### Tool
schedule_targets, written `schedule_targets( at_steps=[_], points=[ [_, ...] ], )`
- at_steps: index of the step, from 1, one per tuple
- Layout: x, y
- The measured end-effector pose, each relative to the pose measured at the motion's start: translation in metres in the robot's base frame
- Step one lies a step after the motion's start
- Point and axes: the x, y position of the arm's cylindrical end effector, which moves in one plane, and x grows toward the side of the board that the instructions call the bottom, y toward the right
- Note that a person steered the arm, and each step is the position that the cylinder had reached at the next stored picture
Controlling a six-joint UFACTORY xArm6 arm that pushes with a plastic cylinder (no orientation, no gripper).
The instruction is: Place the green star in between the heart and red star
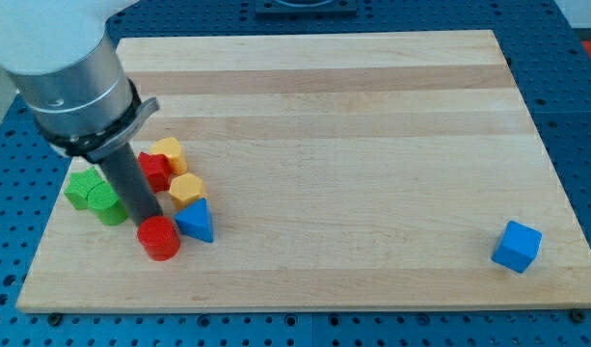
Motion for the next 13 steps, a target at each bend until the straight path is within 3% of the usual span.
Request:
schedule_targets(
  at_steps=[2, 4, 5, 6, 7, 8, 10, 11, 13],
  points=[
    [0.013, -0.022],
    [0.013, -0.081],
    [-0.002, -0.101],
    [-0.053, -0.086],
    [-0.114, 0.039],
    [-0.163, 0.115],
    [-0.163, 0.115],
    [-0.163, 0.091],
    [-0.159, -0.023]
  ],
)
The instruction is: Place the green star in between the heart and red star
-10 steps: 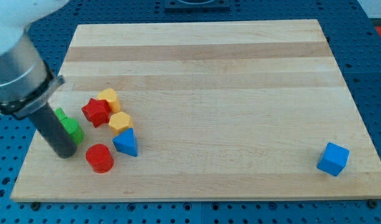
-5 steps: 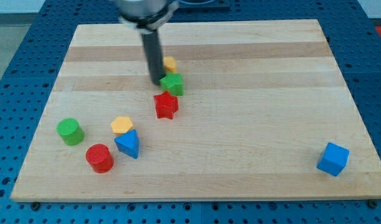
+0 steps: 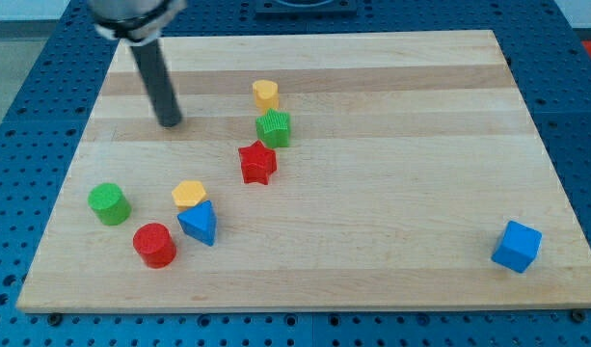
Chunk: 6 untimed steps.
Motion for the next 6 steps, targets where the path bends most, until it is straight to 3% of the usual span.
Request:
schedule_targets(
  at_steps=[1, 3, 4, 6],
  points=[
    [0.011, -0.049],
    [0.102, -0.095],
    [0.201, -0.095],
    [0.205, -0.089]
  ],
)
